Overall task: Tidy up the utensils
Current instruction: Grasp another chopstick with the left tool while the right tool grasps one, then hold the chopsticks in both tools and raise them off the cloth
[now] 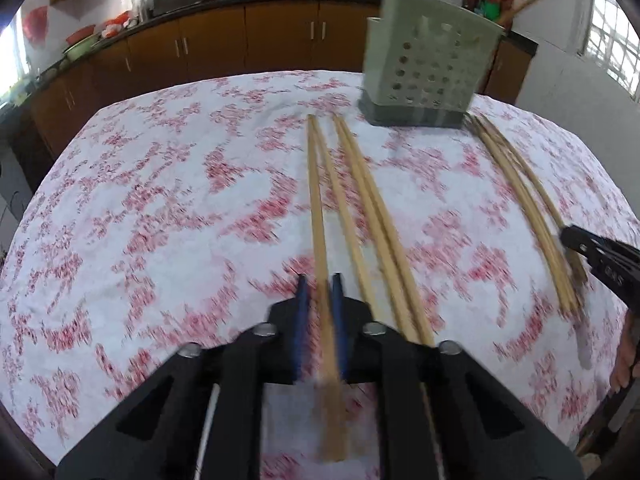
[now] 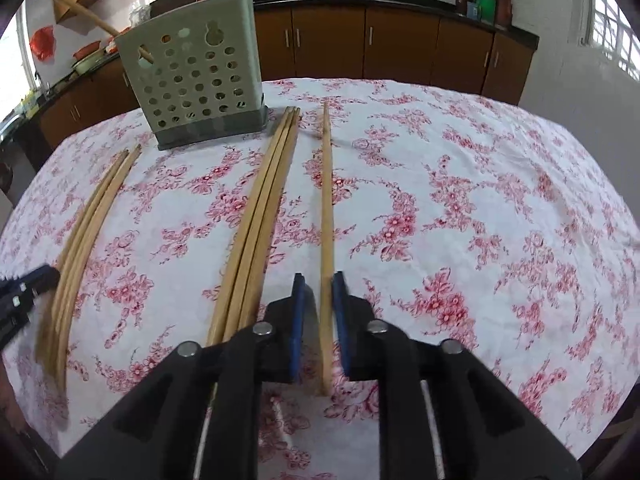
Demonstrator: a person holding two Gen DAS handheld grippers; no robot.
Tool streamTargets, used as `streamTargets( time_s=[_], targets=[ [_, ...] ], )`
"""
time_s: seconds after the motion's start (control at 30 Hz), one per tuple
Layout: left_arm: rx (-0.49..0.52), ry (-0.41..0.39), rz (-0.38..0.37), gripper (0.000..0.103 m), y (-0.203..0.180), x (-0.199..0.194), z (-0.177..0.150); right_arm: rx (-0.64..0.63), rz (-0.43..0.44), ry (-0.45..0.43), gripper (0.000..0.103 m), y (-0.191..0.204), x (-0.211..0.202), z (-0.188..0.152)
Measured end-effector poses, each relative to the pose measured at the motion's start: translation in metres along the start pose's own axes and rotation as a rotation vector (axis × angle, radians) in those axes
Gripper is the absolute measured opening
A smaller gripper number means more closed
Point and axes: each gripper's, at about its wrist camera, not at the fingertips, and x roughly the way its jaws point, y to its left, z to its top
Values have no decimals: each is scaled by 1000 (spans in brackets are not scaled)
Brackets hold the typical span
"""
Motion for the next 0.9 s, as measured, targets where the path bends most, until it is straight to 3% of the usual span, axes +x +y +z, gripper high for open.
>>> streamTargets(
  time_s=[0.17,0.3,0.9],
  targets=[
    [-90,-9,62,9,42,15,23,78,-68,-29,8,-32,10,13],
    [-131,-22,51,9,61,19,28,130,-68,-36,9,-48,13,16],
    [-164,-40,12,9,68,17,24,100,-83,-31,14,-44,13,16]
  ],
)
